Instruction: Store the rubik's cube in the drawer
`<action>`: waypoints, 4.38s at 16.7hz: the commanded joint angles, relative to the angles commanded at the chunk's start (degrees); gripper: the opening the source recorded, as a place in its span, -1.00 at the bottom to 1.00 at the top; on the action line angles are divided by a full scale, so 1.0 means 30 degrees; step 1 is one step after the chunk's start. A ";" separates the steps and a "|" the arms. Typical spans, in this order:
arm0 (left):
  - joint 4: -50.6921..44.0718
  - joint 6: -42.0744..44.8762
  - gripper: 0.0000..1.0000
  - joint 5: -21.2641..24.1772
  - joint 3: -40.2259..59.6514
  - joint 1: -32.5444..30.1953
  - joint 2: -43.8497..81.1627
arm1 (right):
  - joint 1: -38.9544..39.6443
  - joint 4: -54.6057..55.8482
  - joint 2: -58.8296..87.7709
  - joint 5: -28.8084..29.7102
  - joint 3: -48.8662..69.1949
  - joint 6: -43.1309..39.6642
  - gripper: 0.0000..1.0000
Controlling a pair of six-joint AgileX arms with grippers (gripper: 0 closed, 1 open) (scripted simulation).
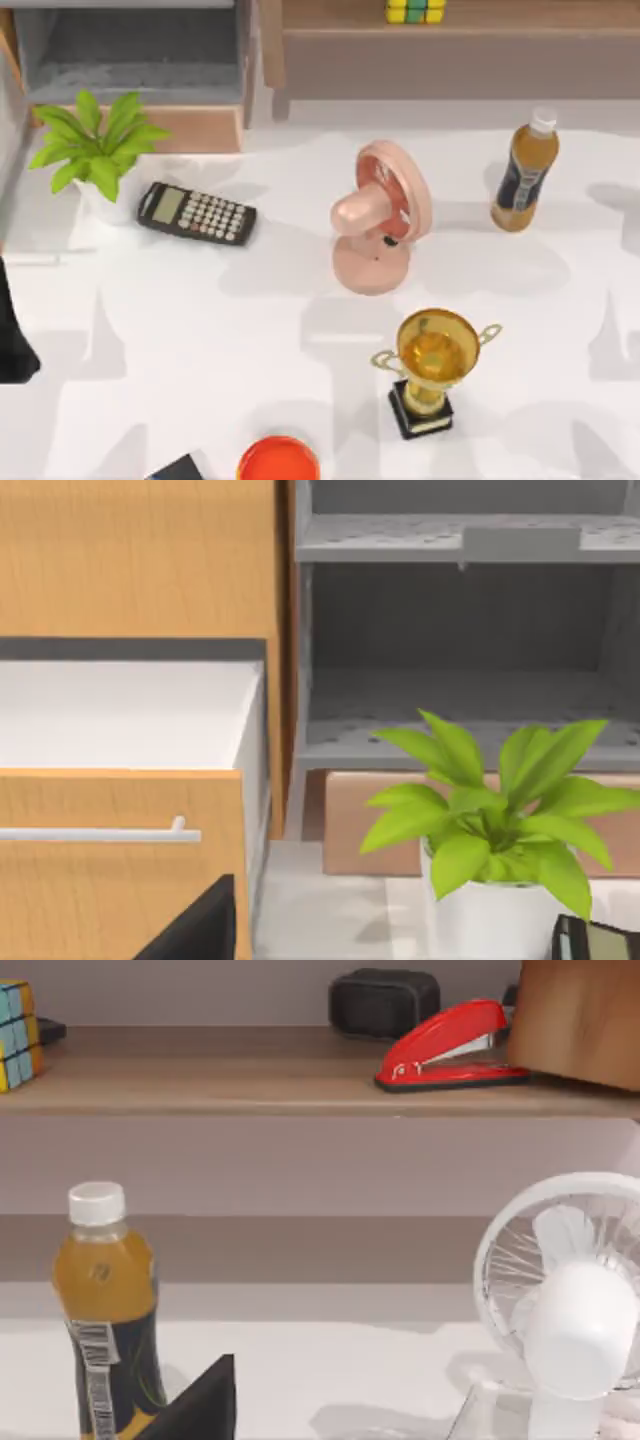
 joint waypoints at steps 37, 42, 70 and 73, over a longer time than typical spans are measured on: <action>1.4917 0.0290 1.00 -1.4756 3.1376 -1.5671 4.6087 | 0.0000 0.0000 0.0000 0.0000 0.0000 0.0000 1.00; 1.4149 0.0291 1.00 -1.4505 3.2427 -1.5434 4.6350 | 0.0000 0.0000 0.0000 0.0000 0.0000 0.0000 1.00; 1.1863 0.0216 -1.00 -1.3278 3.7571 -1.4223 4.9293 | 0.0000 0.0000 0.0000 0.0000 0.0000 0.0000 1.00; 1.1863 0.0216 -1.00 -1.3278 3.7571 -1.4223 4.9293 | 0.0000 0.0000 0.0000 0.0000 0.0000 0.0000 1.00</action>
